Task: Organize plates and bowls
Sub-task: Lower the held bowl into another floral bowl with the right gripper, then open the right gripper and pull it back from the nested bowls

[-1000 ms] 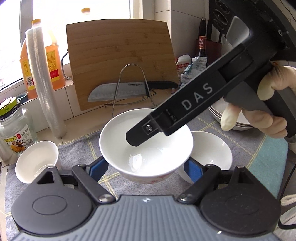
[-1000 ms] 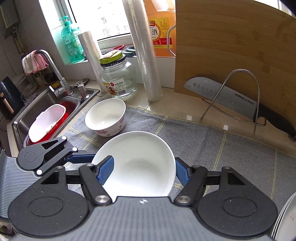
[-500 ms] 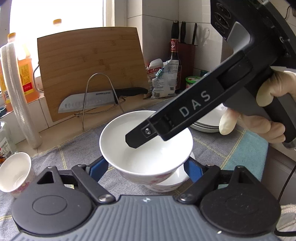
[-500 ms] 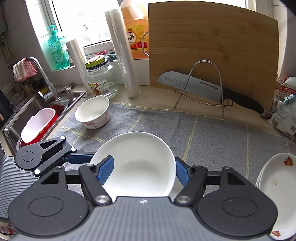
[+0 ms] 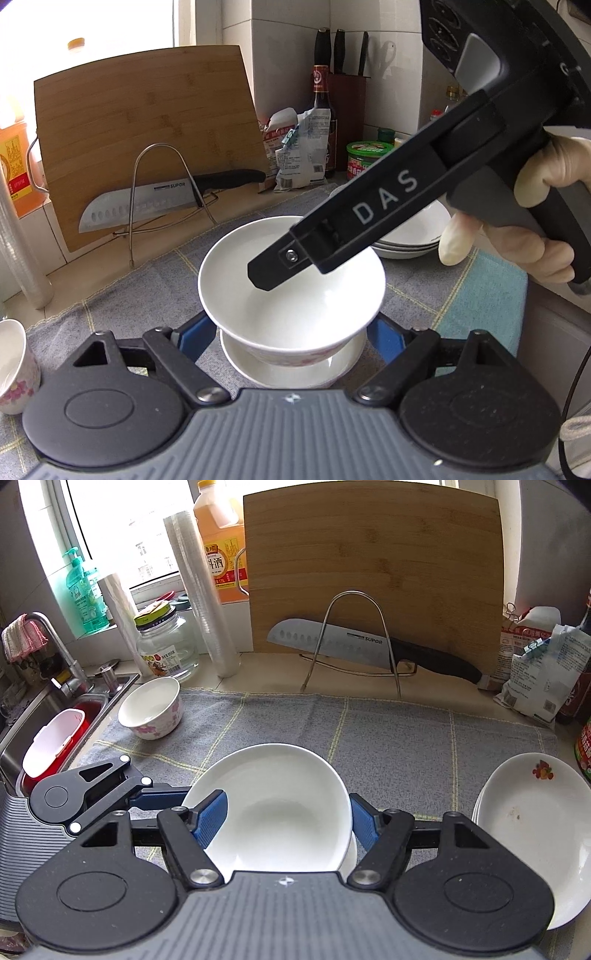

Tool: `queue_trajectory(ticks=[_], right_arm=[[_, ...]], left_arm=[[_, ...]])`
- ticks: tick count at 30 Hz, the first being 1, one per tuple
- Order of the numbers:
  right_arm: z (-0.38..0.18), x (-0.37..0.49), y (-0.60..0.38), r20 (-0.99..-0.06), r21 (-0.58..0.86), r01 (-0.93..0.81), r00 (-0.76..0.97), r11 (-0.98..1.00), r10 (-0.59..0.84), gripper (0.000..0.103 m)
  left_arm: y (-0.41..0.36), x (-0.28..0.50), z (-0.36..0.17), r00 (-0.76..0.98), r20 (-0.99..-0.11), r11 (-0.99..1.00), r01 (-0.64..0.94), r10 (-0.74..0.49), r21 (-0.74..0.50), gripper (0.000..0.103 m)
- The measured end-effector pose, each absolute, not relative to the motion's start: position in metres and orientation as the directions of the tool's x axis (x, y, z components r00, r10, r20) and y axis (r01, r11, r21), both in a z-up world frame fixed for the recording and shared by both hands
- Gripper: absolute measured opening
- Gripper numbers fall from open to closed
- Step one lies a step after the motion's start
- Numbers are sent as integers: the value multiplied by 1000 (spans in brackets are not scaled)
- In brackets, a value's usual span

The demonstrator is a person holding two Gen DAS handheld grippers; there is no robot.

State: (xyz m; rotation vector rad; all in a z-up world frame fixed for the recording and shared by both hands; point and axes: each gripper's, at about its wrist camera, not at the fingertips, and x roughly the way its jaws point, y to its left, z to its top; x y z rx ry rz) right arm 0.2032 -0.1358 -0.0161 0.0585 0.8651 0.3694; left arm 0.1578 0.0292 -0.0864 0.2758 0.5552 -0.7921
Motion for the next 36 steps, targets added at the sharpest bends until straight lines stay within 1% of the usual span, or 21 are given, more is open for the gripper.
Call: queue_trajectory(ticks=[11, 28, 36], right_arm=[[-34, 210, -135, -752, 209, -290, 563, 934, 343, 76], [-44, 215, -133, -773, 195, -284, 544, 939, 325, 76], [-47, 216, -133, -779, 196, -283, 536, 939, 324, 76]], left_arm=[[24, 164, -100, 557, -606, 678, 734, -568, 38, 88], [19, 170, -106, 539, -621, 672, 740, -569, 28, 88], [20, 171, -109, 537, -622, 668, 743, -571, 28, 91]])
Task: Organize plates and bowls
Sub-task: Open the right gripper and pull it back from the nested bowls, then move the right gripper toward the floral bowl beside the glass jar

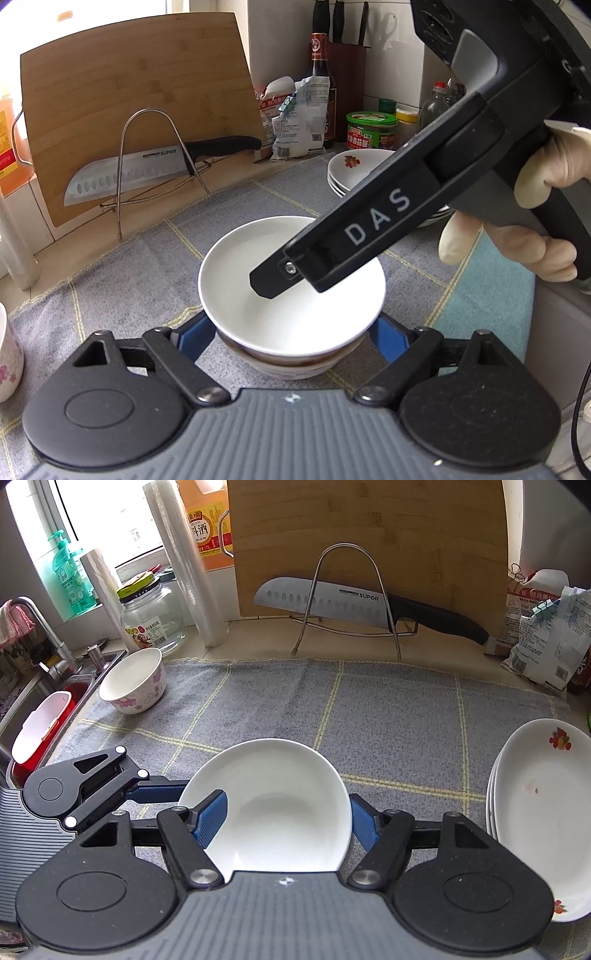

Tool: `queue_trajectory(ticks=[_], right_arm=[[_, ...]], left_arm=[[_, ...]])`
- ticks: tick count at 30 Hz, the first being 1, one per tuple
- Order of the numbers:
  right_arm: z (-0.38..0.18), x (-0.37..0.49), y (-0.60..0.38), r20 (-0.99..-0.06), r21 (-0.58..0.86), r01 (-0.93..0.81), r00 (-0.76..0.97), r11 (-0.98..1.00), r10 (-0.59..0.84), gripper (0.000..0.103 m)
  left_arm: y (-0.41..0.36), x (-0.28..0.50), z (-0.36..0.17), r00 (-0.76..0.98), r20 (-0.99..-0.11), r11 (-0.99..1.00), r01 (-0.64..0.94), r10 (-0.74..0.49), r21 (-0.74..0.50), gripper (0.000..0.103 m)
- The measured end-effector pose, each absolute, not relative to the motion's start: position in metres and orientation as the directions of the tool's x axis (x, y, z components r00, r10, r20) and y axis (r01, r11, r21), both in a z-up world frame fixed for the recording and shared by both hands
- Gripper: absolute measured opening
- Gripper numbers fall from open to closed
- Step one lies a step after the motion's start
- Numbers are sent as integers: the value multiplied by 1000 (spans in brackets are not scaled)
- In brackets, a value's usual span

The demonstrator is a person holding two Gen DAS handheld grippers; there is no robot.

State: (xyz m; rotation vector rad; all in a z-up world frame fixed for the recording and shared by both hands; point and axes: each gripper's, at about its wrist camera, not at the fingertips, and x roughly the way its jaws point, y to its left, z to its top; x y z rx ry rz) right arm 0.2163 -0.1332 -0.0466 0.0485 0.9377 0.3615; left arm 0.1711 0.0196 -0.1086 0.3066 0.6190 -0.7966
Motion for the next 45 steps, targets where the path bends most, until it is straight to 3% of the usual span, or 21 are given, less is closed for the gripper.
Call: queue_trajectory(ticks=[9, 13, 17, 25, 33, 45], right_arm=[[-47, 216, -134, -772, 209, -280, 541, 937, 334, 79], [-42, 213, -135, -754, 199, -276, 570, 940, 327, 99], [-38, 209, -136, -744, 191, -275, 585, 942, 322, 103], [-34, 206, -130, -738, 157, -274, 606, 949, 297, 103], [-28, 201, -123, -727, 130, -292, 622, 948, 291, 103], [-22, 189, -120, -687, 69, -447, 627, 892, 368, 103]], left_arm=[[18, 169, -109, 557, -609, 667, 743, -565, 60, 96], [18, 165, -108, 570, -602, 662, 744, -560, 88, 97], [25, 163, -106, 567, -601, 671, 738, -563, 67, 97], [55, 158, -96, 593, -558, 717, 697, -580, -5, 102], [69, 155, -89, 656, -537, 780, 626, -529, -3, 102], [84, 133, -88, 779, -557, 940, 341, -286, -6, 102]])
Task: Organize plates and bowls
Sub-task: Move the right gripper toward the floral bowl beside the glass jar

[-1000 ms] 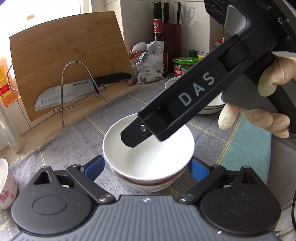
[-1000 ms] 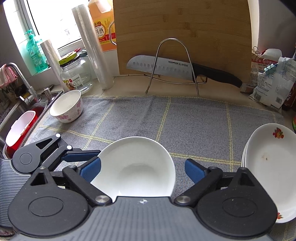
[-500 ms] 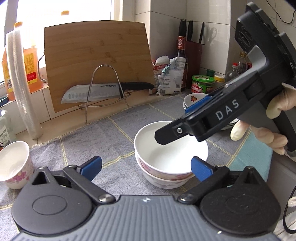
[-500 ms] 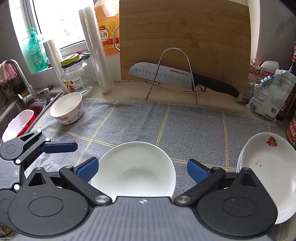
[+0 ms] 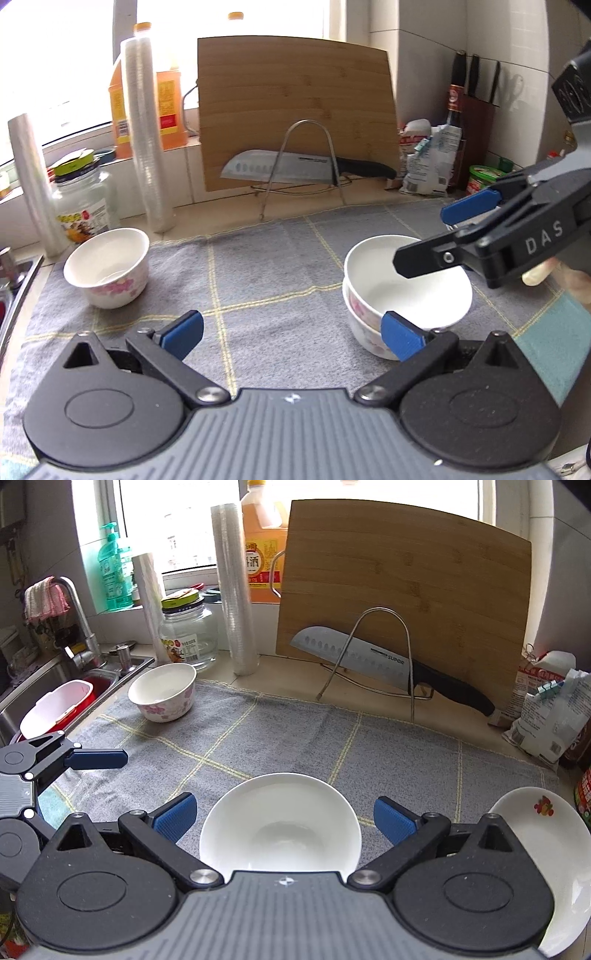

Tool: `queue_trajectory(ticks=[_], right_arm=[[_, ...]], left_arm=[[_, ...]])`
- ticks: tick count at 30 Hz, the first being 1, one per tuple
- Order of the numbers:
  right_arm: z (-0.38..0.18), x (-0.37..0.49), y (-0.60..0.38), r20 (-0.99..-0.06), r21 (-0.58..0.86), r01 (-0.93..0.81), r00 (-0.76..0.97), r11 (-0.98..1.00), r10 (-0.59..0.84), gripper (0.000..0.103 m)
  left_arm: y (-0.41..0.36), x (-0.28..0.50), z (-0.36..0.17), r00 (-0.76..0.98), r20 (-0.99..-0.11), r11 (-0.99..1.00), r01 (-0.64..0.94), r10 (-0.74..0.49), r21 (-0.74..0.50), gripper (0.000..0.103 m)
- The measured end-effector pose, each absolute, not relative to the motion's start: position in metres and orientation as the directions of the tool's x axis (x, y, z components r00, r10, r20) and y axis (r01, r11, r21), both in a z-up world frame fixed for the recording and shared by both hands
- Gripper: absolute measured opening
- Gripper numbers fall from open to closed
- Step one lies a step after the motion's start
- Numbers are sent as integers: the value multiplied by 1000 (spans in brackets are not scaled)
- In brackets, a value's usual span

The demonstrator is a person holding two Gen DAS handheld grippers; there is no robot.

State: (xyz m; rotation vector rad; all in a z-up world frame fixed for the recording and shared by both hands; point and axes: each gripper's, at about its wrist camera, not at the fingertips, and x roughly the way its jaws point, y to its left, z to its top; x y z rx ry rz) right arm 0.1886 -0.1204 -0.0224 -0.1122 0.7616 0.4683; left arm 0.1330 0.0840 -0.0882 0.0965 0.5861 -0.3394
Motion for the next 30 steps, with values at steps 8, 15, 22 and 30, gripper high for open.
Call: queue_trajectory(ticks=[8, 15, 22, 30], right_arm=[[-19, 188, -99, -660, 56, -572, 594, 818, 460, 103], [-24, 192, -49, -669, 60, -522, 612, 851, 422, 103], [-38, 204, 3, -699, 93, -427, 615, 899, 364, 103], [-46, 210, 41, -726, 51, -404, 613, 913, 312, 103]], left_arm=[[112, 119, -89, 801, -584, 983, 179, -129, 28, 102], [169, 140, -103, 796, -587, 977, 212, -151, 36, 102], [216, 173, -124, 788, -589, 955, 283, -179, 88, 102], [240, 207, -142, 782, -582, 943, 325, -224, 74, 102]])
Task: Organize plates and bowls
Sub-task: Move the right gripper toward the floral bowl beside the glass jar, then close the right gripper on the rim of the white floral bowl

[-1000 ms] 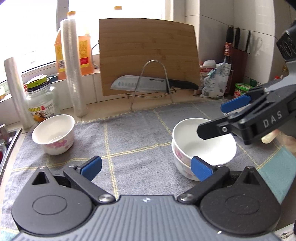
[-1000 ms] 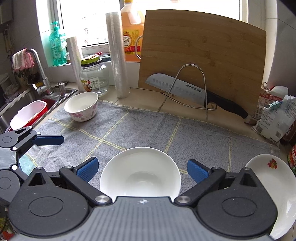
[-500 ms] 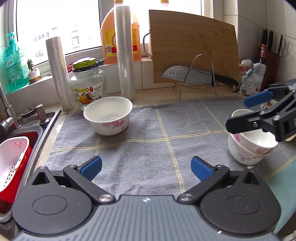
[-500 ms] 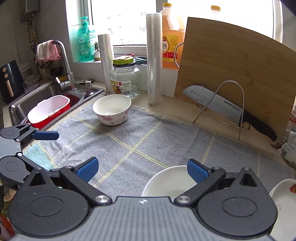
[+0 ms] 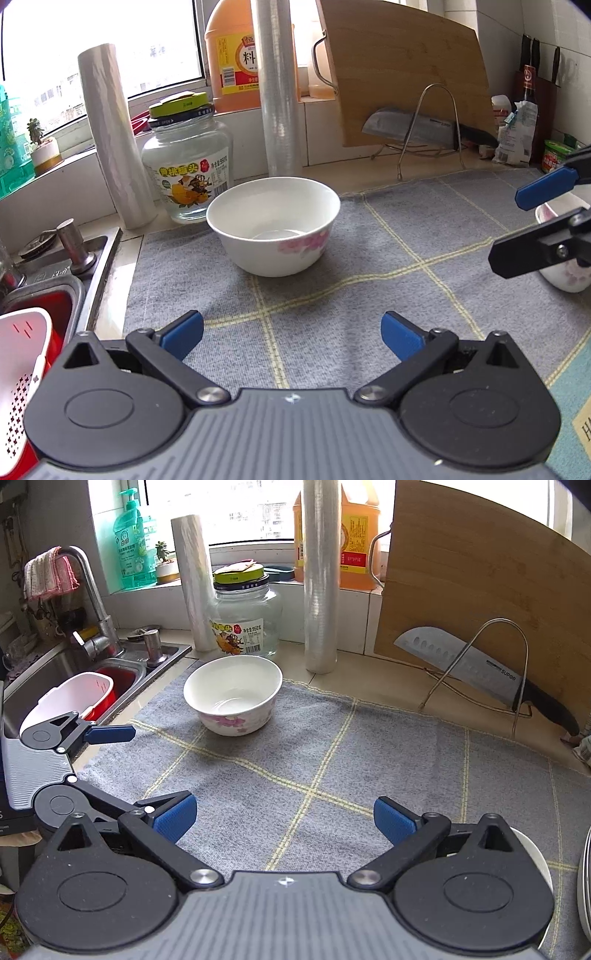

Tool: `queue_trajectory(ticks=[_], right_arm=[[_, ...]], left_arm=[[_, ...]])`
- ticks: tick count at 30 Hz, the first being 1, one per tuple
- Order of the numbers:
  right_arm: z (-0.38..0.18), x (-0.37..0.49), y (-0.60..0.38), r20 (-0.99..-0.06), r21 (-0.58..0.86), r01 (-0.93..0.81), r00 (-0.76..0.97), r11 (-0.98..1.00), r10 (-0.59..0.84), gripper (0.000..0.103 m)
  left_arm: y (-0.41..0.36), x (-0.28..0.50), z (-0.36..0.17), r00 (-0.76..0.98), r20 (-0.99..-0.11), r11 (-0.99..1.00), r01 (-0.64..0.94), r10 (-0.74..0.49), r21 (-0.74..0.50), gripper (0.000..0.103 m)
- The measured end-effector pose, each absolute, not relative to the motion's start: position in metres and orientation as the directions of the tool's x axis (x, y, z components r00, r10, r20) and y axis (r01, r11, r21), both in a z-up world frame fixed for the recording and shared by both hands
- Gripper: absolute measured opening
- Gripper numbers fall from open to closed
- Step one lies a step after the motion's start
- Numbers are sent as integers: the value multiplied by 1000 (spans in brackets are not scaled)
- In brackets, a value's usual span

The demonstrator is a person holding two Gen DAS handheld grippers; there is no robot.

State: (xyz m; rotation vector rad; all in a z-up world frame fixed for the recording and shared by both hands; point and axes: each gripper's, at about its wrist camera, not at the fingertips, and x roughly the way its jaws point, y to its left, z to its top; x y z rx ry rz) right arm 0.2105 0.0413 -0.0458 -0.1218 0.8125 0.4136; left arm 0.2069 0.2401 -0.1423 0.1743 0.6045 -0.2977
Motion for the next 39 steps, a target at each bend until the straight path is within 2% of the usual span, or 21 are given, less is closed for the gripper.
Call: queue_trajectory(ticks=[14, 31, 33, 37, 39], right_arm=[[-40, 264, 87, -744, 3, -471, 588, 882, 317, 103], [-53, 341, 121, -770, 52, -563, 504, 825, 392, 102], [-55, 348, 124, -775, 49, -569, 496, 821, 390, 100], [-61, 365, 132, -785, 64, -581, 473, 811, 400, 87], [-62, 372, 134, -785, 71, -580, 469, 811, 404, 86]], left_arm=[[240, 250, -148, 807, -539, 948, 314, -241, 46, 102], [236, 267, -148, 833, -484, 946, 322, -267, 33, 98], [235, 266, -148, 839, -477, 945, 322, -261, 49, 95], [236, 268, -148, 837, -476, 943, 330, -270, 44, 93], [235, 269, -148, 837, -474, 943, 331, -274, 40, 93]])
